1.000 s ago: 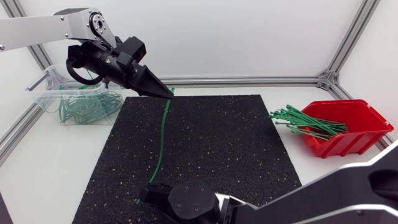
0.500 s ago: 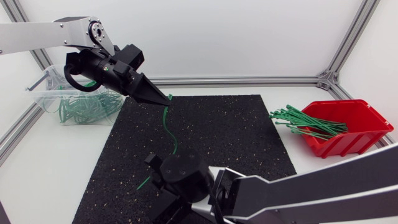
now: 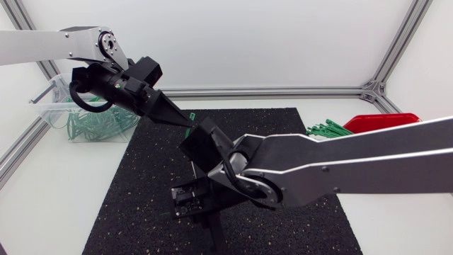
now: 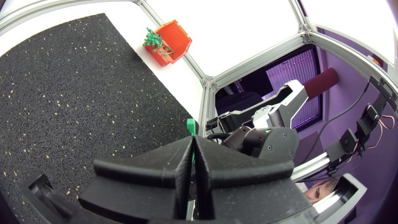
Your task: Take a green cable tie from the red box, thread the tail through the head to close it, then place it in the transparent bin on the left.
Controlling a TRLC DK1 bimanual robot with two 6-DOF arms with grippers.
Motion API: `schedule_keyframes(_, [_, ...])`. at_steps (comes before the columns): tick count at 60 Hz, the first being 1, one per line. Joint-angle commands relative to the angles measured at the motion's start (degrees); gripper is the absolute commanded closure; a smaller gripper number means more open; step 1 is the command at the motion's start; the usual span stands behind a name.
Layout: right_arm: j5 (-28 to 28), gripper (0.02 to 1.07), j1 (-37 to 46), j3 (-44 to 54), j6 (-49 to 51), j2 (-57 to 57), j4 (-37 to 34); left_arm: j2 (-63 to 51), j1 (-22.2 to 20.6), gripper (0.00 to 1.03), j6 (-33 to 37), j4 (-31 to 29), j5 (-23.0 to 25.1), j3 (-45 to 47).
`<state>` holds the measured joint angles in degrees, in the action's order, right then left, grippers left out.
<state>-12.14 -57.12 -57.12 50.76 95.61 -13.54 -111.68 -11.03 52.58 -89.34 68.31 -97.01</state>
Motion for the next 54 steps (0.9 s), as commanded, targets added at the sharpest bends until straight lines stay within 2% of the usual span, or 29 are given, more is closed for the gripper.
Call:
schedule_keyframes(1, [-2.4,1.01,1.5,-1.0,-5.4,-2.8,-3.1,0.8,-0.7,1.00,1.7,0.0,0.7,1.7])
schedule_keyframes(9, [-6.8,1.01,5.4,-3.1,-12.9,-5.6,-8.5,0.7,-1.5,1.00,1.7,0.2,0.9,1.6])
schedule_keyframes(15, [-10.0,1.01,7.7,-7.5,-16.8,-3.7,-17.8,0.4,-2.0,1.00,1.7,0.3,1.0,1.6])
schedule_keyframes(22, [-12.6,1.01,9.2,-8.7,-22.5,-3.7,-20.2,0.4,-2.2,1.00,1.6,0.3,1.2,1.6])
schedule_keyframes(32, [-19.2,1.01,9.3,-9.5,-26.6,-5.5,-25.9,0.6,-2.2,1.00,1.6,0.5,2.7,1.7])
schedule_keyframes(46, [-23.7,1.01,11.0,-10.7,-32.3,-7.7,-30.7,0.8,-3.4,1.00,1.5,1.5,5.8,1.7])
schedule_keyframes(54, [-24.2,1.01,11.8,-12.1,-35.2,-8.4,-35.7,1.2,-4.4,1.00,1.4,1.6,6.5,1.7])
